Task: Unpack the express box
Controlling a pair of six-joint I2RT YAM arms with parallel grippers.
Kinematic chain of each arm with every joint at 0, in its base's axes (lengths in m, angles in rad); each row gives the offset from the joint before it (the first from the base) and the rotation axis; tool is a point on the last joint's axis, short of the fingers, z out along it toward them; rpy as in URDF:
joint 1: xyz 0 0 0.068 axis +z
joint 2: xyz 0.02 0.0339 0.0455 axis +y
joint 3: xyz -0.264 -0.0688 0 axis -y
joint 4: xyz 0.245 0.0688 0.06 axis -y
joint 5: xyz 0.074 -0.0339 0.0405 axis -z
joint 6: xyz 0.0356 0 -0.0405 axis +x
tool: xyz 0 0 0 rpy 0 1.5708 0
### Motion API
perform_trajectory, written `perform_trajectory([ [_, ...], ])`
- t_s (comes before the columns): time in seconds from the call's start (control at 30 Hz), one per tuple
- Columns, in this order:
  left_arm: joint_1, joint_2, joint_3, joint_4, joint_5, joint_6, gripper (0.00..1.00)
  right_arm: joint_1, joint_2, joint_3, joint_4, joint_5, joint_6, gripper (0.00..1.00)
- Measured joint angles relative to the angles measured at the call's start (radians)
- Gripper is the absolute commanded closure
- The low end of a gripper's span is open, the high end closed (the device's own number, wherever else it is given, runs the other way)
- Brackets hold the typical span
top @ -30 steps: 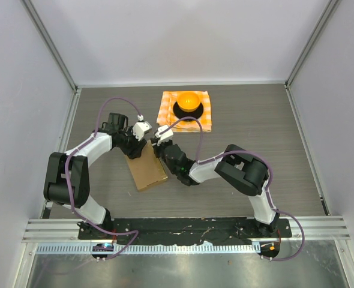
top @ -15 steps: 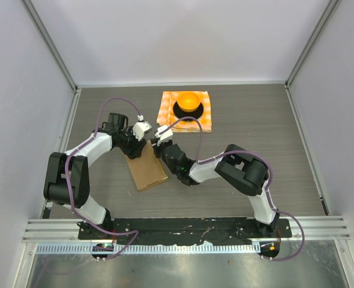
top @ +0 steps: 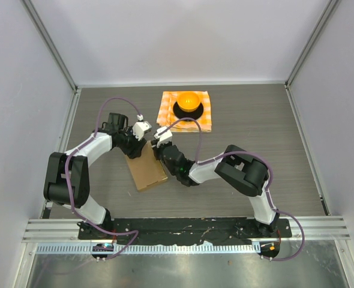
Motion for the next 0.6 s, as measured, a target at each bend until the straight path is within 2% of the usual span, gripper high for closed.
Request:
perform_trajectory([
  [0.13, 0.0, 0.0, 0.0, 0.001, -0.01, -0.011, 0.58, 0.024, -0.019, -0.005, -0.038, 0.032, -0.001, 0.99],
  [0.33, 0.0, 0.0, 0.0, -0.005, -0.029, -0.037, 0.66, 0.083, -0.085, -0.023, -0.151, 0.083, -0.002, 0.99],
  [0.6, -0.006, 0.0, 0.0, -0.002, -0.046, -0.054, 0.69, 0.118, -0.17, -0.025, -0.302, 0.116, 0.047, 0.99],
])
